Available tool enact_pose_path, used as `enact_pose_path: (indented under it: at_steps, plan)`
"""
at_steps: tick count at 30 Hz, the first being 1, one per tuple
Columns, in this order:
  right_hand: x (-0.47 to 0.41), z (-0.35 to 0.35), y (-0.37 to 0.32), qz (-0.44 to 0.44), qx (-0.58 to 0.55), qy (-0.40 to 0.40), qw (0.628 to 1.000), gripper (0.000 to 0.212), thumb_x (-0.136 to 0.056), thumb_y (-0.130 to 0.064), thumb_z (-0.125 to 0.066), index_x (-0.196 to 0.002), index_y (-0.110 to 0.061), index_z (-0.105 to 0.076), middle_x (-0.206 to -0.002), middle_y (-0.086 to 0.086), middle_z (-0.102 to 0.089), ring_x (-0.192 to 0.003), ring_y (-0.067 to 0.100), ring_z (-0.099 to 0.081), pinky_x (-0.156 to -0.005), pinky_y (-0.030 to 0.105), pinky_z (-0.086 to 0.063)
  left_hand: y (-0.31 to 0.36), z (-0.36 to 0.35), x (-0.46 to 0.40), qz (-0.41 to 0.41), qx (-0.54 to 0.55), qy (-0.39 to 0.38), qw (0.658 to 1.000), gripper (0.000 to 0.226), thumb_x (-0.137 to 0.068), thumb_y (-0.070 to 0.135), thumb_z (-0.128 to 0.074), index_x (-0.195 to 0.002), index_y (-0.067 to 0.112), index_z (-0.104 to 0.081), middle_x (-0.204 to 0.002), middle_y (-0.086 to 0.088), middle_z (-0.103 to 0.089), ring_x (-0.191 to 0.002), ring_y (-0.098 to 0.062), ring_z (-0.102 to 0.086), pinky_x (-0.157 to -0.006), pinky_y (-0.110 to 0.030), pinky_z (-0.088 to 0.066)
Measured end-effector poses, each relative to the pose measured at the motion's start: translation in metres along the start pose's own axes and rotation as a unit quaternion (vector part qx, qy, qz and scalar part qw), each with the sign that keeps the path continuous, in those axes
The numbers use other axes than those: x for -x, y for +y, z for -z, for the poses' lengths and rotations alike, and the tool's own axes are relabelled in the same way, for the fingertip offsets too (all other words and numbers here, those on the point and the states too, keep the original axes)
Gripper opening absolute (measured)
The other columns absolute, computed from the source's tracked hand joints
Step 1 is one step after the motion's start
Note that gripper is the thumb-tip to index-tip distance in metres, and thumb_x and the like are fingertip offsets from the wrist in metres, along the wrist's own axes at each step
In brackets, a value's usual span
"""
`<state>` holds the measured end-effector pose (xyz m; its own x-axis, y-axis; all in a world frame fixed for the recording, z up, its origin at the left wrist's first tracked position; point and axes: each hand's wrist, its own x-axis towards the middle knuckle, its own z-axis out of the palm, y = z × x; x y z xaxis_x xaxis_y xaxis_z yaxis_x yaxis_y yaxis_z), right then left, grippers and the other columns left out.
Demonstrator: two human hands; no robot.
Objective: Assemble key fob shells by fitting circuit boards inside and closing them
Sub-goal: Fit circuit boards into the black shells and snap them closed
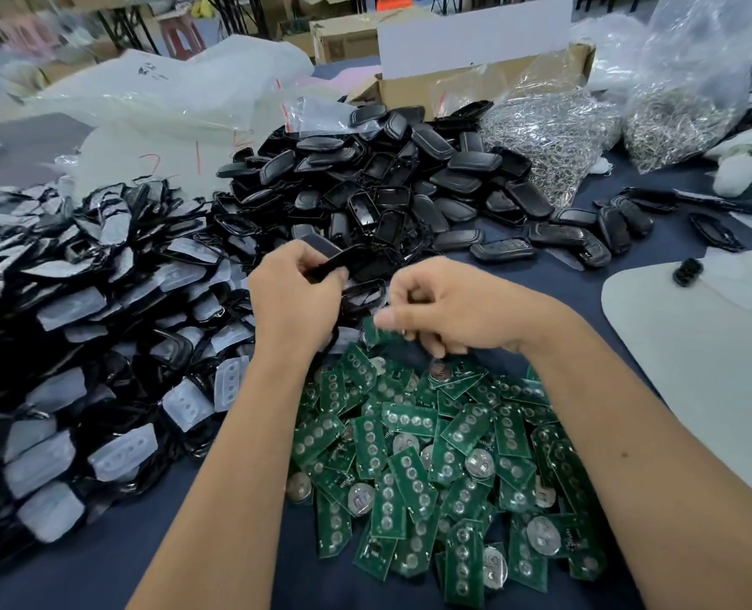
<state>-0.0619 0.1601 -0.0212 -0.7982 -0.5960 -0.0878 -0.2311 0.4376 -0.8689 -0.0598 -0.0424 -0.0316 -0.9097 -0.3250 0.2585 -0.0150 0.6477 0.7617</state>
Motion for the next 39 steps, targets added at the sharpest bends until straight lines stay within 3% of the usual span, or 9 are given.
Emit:
enact_pose_path:
  at_steps: [4,7,11,15,18,24,30,35,39]
  plan:
    - [-0.01,-0.012,0.003,0.035,-0.167,0.141,0.975,0.02,-0.108,-0.025,-0.058,-0.093,-0.013,-0.051,-0.069,0.008,-0.07,-0.041,0.017,-0.052,-0.034,0.023,-0.033,0.001,0.004,0.001,0.076,0.176,-0.009,0.981,0.015,-0.088,0.005,-0.074,-0.093,0.015,-0.064,-0.071,-0.004,-0.075,-0.063,-0.017,-0.076,-0.069,-0.036,-0.063]
    - [-0.017,-0.018,0.003,0.064,-0.237,0.22,0.944,0.016,-0.107,-0.022,-0.06,-0.093,-0.014,-0.064,-0.069,0.006,-0.061,-0.046,0.015,-0.049,-0.039,0.022,-0.032,0.007,0.003,0.005,0.101,0.26,-0.059,0.959,0.01,-0.095,0.008,-0.071,-0.103,0.014,-0.069,-0.08,-0.011,-0.078,-0.068,-0.024,-0.077,-0.064,-0.03,-0.062]
    - [-0.021,-0.022,0.007,0.065,-0.254,0.283,0.923,0.019,-0.105,-0.017,-0.063,-0.099,-0.011,-0.08,-0.063,0.005,-0.056,-0.048,0.014,-0.048,-0.048,0.023,-0.044,0.013,0.002,0.009,0.125,0.288,-0.077,0.946,0.005,-0.098,0.008,-0.068,-0.097,0.007,-0.073,-0.087,-0.016,-0.077,-0.065,-0.025,-0.076,-0.06,-0.024,-0.059]
    - [-0.021,-0.022,0.01,0.067,-0.204,0.334,0.918,0.017,-0.099,-0.006,-0.068,-0.114,-0.012,-0.073,-0.066,-0.002,-0.063,-0.051,0.016,-0.06,-0.054,0.024,-0.05,0.015,0.001,0.011,0.157,0.319,-0.086,0.931,0.006,-0.099,0.003,-0.066,-0.097,0.001,-0.071,-0.093,-0.019,-0.073,-0.064,-0.024,-0.076,-0.063,-0.025,-0.061]
    - [-0.021,-0.024,0.01,0.064,-0.197,0.376,0.903,0.017,-0.091,-0.008,-0.08,-0.098,-0.006,-0.064,-0.067,0.003,-0.068,-0.05,0.022,-0.067,-0.049,0.027,-0.052,0.015,-0.001,0.012,0.166,0.324,-0.095,0.927,0.009,-0.1,0.001,-0.062,-0.096,-0.001,-0.07,-0.097,-0.02,-0.07,-0.067,-0.027,-0.077,-0.069,-0.029,-0.064]
    - [-0.019,-0.027,0.008,0.054,-0.136,0.382,0.912,0.015,-0.088,-0.01,-0.083,-0.089,-0.005,-0.069,-0.068,0.008,-0.071,-0.049,0.022,-0.068,-0.044,0.029,-0.054,0.013,-0.004,0.013,0.159,0.309,-0.105,0.932,0.009,-0.1,0.0,-0.062,-0.096,0.001,-0.07,-0.088,-0.014,-0.068,-0.071,-0.031,-0.078,-0.08,-0.042,-0.065]
    - [-0.018,-0.028,0.004,0.065,-0.104,0.359,0.925,0.01,-0.09,-0.01,-0.081,-0.087,-0.006,-0.073,-0.071,0.011,-0.072,-0.051,0.02,-0.068,-0.046,0.027,-0.054,0.011,-0.004,0.013,0.146,0.308,-0.106,0.934,0.011,-0.1,-0.001,-0.061,-0.095,-0.001,-0.071,-0.075,-0.004,-0.063,-0.061,-0.023,-0.074,-0.076,-0.04,-0.066]
    - [-0.018,-0.027,0.003,0.065,-0.103,0.359,0.925,0.008,-0.091,-0.01,-0.08,-0.088,-0.007,-0.073,-0.07,0.009,-0.071,-0.049,0.017,-0.066,-0.046,0.025,-0.052,0.012,-0.003,0.014,0.143,0.308,-0.112,0.934,0.012,-0.1,-0.001,-0.061,-0.094,-0.001,-0.071,-0.089,-0.017,-0.068,-0.066,-0.026,-0.076,-0.073,-0.036,-0.065]
    - [-0.023,-0.028,0.006,0.049,-0.035,0.372,0.926,0.011,-0.089,-0.018,-0.082,-0.085,-0.012,-0.074,-0.068,0.001,-0.071,-0.052,0.015,-0.066,-0.051,0.027,-0.055,0.009,-0.004,0.013,0.129,0.301,-0.112,0.938,0.013,-0.098,-0.003,-0.061,-0.094,-0.001,-0.073,-0.079,-0.01,-0.062,-0.055,-0.016,-0.069,-0.075,-0.04,-0.065]
